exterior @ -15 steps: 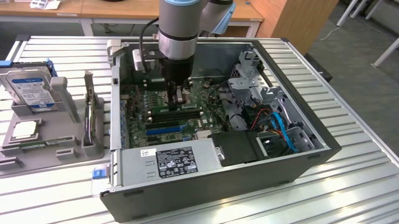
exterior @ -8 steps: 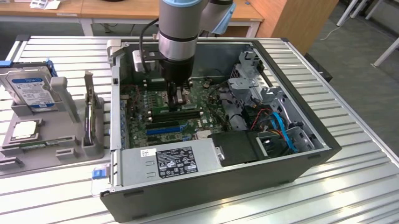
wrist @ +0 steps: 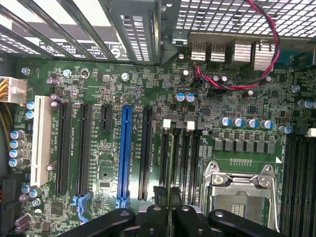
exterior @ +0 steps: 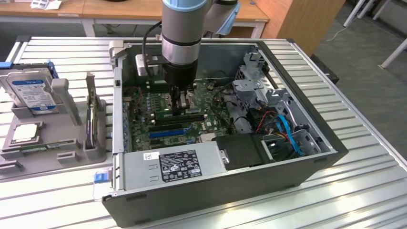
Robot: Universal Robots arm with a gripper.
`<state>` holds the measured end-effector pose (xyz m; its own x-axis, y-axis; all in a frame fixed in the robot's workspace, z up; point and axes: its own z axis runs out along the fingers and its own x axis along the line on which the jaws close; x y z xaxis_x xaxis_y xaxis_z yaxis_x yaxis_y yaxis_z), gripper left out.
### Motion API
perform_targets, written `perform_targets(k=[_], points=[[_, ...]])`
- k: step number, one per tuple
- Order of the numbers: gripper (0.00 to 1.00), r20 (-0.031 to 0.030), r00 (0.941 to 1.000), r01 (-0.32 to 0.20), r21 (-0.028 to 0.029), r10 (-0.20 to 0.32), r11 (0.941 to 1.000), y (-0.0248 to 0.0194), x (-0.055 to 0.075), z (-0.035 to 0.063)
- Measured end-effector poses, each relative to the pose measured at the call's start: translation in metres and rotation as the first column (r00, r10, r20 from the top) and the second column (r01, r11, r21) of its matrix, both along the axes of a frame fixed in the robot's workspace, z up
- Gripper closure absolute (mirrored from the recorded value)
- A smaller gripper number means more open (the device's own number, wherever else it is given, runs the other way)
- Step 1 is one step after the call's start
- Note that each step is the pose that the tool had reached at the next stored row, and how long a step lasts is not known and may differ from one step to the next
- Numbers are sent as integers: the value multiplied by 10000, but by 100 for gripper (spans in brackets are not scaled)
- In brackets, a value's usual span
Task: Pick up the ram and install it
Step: 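Insert the ram into the slot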
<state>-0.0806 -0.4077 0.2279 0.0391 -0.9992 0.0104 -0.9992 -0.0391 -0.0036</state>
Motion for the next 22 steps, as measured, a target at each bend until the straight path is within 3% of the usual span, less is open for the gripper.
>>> perform_targets(k=[8,13,19,20,22], points=[[87,1,10000,0,0,0,10000,0,-9,-2],[87,1,10000,-1,0,1,10000,-35,-9,-2],[87,-2,10000,0,1,0,10000,-38,-9,-2],[87,-35,10000,-2,0,2,10000,-39,-8,-1],[87,-167,9999,-1,-6,0,10000,-39,-9,-2]])
